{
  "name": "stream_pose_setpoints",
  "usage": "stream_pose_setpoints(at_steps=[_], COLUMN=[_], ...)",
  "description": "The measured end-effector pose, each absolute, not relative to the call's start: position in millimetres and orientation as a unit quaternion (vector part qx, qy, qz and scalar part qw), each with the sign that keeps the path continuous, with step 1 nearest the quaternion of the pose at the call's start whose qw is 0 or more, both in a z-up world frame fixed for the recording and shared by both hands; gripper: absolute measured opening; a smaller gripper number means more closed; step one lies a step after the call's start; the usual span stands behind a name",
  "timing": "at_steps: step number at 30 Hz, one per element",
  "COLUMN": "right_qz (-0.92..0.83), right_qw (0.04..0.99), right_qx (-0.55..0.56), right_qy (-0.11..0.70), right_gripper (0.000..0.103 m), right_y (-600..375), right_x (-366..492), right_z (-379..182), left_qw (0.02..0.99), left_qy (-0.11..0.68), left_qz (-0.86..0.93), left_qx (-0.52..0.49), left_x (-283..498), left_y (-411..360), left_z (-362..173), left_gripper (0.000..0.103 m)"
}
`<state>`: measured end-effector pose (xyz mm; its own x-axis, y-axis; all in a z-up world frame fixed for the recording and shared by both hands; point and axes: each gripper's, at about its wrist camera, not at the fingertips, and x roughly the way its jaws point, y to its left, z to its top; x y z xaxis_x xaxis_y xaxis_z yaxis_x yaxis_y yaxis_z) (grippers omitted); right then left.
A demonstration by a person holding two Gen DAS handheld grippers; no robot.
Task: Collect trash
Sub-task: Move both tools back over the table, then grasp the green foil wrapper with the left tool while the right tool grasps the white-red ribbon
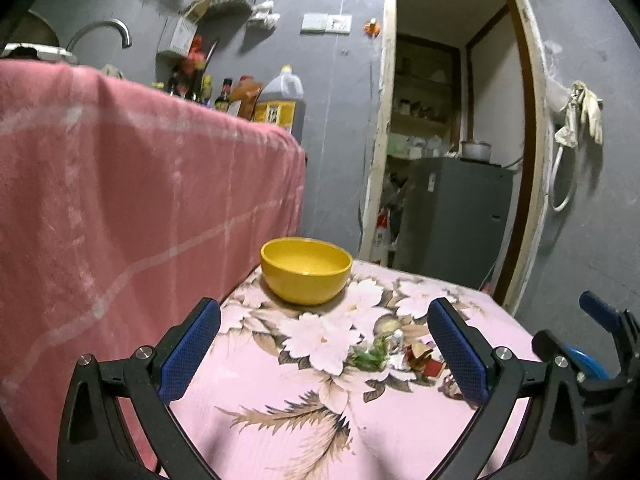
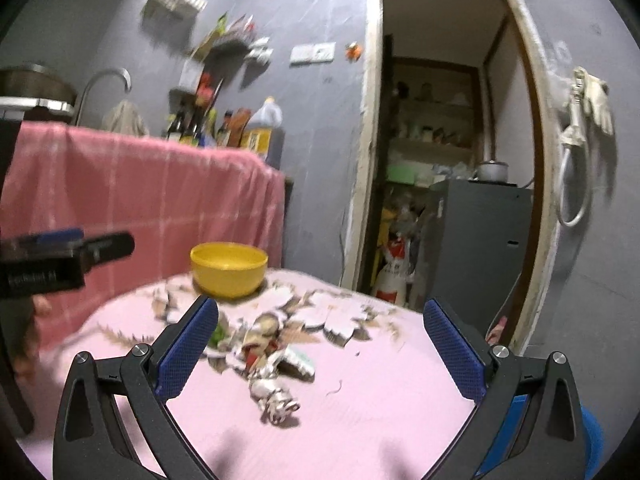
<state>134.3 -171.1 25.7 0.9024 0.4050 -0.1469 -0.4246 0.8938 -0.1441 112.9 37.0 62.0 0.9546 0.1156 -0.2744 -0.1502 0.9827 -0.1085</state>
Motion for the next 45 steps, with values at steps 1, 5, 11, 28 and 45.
stream_pose_setpoints(at_steps=[1,5,11,28,45], right_qz=[0.214,0.218,0.234,0.27,0.283], right_qw=[0.97,0.967,0.95,0.893,0.889], right_qx=[-0.093,-0.097,-0.112,-0.124,-0.078], right_qy=[0.063,0.088,0.177,0.339,0.351], right_gripper=[0.103,0.103,0.103,0.06,0.031], right_y=[-168.2,-164.7,-156.6,-142.8,-155.8], right_x=[135.8,143.4,170.1,223.5,238.3], right_z=[24.0,20.8,5.0,-36.2,-39.5], left_qw=[0.985,0.977,0.959,0.917,0.912], left_qy=[0.145,0.197,0.275,0.399,0.408], left_qz=[0.064,0.059,0.057,-0.014,-0.037], left_qx=[-0.064,-0.05,-0.041,-0.004,-0.008], left_x=[116.5,134.2,153.6,223.2,261.5], left_y=[38.1,41.3,47.4,28.5,17.9], left_z=[61.7,56.2,37.7,3.9,-4.1], left_gripper=[0.101,0.101,0.101,0.1,0.057])
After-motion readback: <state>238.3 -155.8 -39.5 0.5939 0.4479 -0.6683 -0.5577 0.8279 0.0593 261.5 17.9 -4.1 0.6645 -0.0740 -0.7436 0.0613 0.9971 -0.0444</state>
